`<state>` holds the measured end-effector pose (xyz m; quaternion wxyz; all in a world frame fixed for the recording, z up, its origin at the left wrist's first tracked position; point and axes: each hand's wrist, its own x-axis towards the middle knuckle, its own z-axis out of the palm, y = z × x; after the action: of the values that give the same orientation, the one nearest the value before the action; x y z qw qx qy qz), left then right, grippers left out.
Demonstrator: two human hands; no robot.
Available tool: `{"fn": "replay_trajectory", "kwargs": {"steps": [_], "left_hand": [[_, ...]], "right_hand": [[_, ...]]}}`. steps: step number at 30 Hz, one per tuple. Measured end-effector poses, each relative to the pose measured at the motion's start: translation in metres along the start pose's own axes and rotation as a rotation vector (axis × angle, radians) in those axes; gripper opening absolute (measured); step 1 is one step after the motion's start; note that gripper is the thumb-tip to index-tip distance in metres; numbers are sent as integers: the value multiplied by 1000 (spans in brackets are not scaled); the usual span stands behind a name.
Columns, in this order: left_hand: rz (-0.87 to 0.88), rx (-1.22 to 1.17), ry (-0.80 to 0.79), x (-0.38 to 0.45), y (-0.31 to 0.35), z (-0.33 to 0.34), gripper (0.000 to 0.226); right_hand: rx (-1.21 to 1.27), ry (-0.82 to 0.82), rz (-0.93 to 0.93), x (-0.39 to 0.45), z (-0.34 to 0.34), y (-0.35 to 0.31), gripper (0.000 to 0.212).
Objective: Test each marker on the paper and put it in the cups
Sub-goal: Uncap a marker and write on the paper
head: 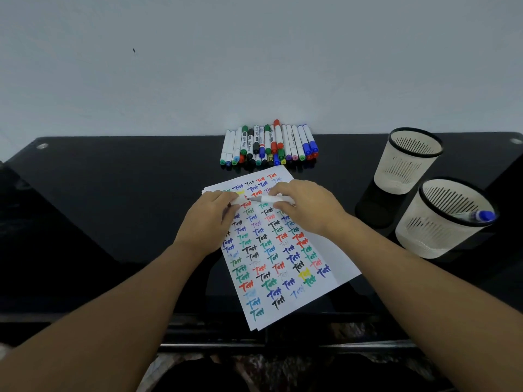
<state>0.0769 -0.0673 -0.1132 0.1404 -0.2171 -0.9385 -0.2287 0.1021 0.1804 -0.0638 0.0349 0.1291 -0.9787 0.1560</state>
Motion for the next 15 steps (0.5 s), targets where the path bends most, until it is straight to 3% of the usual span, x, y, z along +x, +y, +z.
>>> {"fn": "replay_trajectory", "kwargs": {"steps": [15], "left_hand": [[141, -18, 23, -4, 3, -5, 33]], "right_hand": [[-71, -24, -99, 8, 7, -15, 33]]}}
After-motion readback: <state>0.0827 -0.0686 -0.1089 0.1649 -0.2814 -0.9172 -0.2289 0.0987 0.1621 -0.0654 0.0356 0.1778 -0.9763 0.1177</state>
